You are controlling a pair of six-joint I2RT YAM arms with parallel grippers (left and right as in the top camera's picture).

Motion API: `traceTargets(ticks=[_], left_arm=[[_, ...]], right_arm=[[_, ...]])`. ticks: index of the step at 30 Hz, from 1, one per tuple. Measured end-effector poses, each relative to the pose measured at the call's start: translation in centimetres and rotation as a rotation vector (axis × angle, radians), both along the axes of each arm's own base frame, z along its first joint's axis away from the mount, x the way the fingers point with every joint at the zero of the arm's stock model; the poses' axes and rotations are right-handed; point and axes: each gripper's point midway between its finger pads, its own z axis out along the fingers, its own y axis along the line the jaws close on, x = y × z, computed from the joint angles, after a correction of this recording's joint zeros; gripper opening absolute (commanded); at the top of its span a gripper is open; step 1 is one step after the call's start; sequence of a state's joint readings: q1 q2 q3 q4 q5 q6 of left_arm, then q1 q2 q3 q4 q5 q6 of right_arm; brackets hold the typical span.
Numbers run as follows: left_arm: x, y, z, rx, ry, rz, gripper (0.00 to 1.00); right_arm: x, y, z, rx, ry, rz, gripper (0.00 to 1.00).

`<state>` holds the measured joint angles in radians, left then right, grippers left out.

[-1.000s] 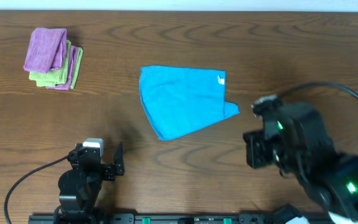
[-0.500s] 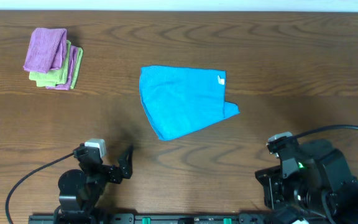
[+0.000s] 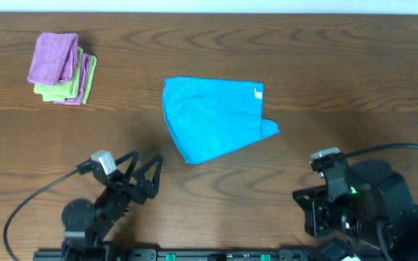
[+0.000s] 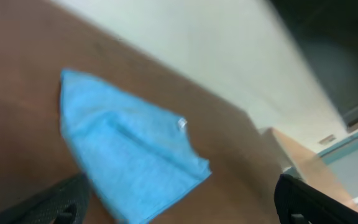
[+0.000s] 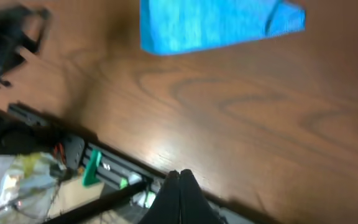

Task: Fold the cloth
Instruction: 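Reach the left gripper to the cloth's upper-left corner and grasp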

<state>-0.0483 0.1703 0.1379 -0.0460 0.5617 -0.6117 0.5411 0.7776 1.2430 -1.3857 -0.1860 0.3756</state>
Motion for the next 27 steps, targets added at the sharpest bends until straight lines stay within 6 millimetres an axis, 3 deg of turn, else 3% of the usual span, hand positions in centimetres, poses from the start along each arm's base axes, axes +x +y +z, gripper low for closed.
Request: traceTargets(ticks=[4,11,15,21,27], left_arm=[[1.5,-0.1,-2.2,0.083,0.148,-0.023,0.96],[7.2,-0.4,1.1,0.263,0.209,-0.097,0.96],[11.1,-0.6,1.1,0.366,0.251,-0.131,0.96],[16.7,-3.1,-1.1,0.555,0.296,-0.193,0.96],[20.8,-6.2,-5.5,0.751,0.355,-0.214,0.96]], right_arm=[[0.7,0.4,0.6,0.022,-0.035,0.0,0.02],[1.3,0.7,0.9,0.028,-0.052,-0.002,0.02],[1.5,0.5,0.9,0.019,-0.063,-0.013,0.02],[2.1,0.4,1.2,0.012,-0.087,-0.028,0.02],[2.3,0.1,1.1,-0.003,-0.097,-0.043,0.01]])
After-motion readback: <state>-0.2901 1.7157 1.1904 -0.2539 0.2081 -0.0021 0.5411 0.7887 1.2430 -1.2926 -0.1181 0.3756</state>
